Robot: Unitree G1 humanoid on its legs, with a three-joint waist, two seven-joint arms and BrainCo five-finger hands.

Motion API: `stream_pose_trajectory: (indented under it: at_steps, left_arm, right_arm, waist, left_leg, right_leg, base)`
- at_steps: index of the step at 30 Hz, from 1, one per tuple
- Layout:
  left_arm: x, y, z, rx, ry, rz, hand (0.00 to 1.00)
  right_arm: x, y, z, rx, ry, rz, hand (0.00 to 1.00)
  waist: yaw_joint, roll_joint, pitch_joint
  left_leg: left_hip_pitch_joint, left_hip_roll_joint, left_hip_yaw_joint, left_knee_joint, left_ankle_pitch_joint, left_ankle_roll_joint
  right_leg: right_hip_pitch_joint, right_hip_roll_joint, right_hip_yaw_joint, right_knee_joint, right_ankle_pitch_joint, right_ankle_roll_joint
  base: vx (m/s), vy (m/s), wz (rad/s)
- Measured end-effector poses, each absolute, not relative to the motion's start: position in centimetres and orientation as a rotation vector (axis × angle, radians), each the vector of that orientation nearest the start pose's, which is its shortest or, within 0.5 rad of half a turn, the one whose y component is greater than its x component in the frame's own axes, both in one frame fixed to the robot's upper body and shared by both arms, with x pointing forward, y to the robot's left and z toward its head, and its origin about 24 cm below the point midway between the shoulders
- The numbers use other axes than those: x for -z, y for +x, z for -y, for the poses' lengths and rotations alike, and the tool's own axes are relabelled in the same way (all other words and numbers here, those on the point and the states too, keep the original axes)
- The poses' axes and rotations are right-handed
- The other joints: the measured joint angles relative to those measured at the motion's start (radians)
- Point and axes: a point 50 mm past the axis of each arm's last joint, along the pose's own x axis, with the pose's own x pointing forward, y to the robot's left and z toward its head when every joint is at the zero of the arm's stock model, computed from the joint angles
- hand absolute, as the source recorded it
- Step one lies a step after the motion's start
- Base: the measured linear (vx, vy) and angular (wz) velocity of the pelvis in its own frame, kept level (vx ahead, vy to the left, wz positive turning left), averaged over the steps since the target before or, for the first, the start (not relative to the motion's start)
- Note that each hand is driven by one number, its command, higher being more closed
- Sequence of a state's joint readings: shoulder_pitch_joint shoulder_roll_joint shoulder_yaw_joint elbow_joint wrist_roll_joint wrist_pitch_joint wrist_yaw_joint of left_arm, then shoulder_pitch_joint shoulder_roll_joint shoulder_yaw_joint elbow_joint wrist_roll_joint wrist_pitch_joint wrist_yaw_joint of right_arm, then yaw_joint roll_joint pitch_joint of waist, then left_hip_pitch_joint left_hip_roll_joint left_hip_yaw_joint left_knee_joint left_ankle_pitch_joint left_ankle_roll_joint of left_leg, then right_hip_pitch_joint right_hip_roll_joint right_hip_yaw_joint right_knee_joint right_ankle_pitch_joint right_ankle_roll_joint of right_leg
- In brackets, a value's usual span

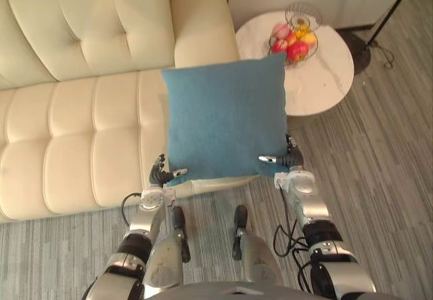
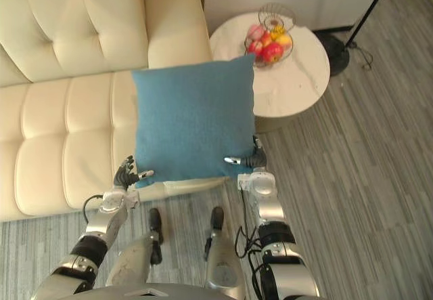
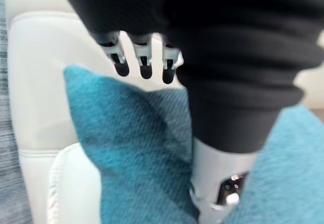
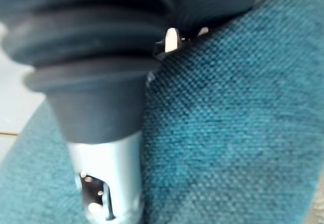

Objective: Pick up cushions and gather them together orderly.

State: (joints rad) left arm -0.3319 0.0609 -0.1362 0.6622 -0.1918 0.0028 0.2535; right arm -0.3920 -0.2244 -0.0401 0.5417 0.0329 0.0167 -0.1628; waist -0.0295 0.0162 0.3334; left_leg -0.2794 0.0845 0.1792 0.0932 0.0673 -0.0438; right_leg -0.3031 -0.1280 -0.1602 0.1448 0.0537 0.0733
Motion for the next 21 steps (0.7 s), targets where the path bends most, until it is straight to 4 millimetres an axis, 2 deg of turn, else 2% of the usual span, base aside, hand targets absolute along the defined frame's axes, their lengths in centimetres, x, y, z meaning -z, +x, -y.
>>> stream_pose_trajectory:
  at_steps: [5,7,14,18,21]
  left_arm:
    - [-0.8,32.6,-12.4,-0.072,0.041,-0.265,1.00]
    - [-1.6,33.1,-12.2,-0.070,0.055,-0.241,1.00]
    - [-2.8,33.6,-12.1,-0.067,0.032,-0.196,1.00]
    - [-3.4,33.6,-12.0,-0.058,0.024,-0.165,1.00]
    - [-3.7,32.9,-12.0,-0.054,0.006,-0.136,1.00]
  right_arm:
    - [-5.4,33.9,19.8,0.200,-0.183,-0.093,1.00]
    - [-5.7,34.0,19.6,0.198,-0.175,-0.079,1.00]
    - [-6.4,33.4,19.3,0.185,-0.078,-0.017,1.00]
    - [-6.1,33.0,18.5,0.155,-0.055,-0.010,1.00]
    - [-4.9,31.6,18.2,0.143,-0.023,-0.027,1.00]
  waist:
    - [-0.004,0.001,0.043]
    - [-0.004,0.001,0.045]
    - [0.004,0.002,0.046]
    - [0.010,0.002,0.046]
    - [0.000,0.008,0.043]
  left_leg:
    - [-0.050,0.000,0.006,-0.004,0.024,-0.002]
    - [-0.056,0.002,0.010,-0.008,0.030,0.000]
    - [-0.031,0.011,0.019,-0.031,0.036,-0.013]
    - [0.040,0.011,0.037,-0.098,0.058,-0.020]
    - [0.094,0.012,0.025,-0.123,0.065,-0.020]
  right_leg:
    - [-0.071,-0.002,0.012,0.027,0.011,-0.006]
    - [-0.086,-0.002,0.016,0.036,0.011,-0.007]
    - [-0.087,0.001,0.025,0.058,-0.001,-0.017]
    - [-0.057,0.009,0.036,0.060,-0.009,-0.018]
    - [0.002,0.013,0.014,0.042,-0.021,-0.018]
  base:
    - [-0.07,0.003,-0.03]
    - [-0.04,-0.011,-0.05]
    - [0.00,-0.006,-0.03]
    - [0.06,-0.023,-0.13]
    - [0.10,-0.013,0.05]
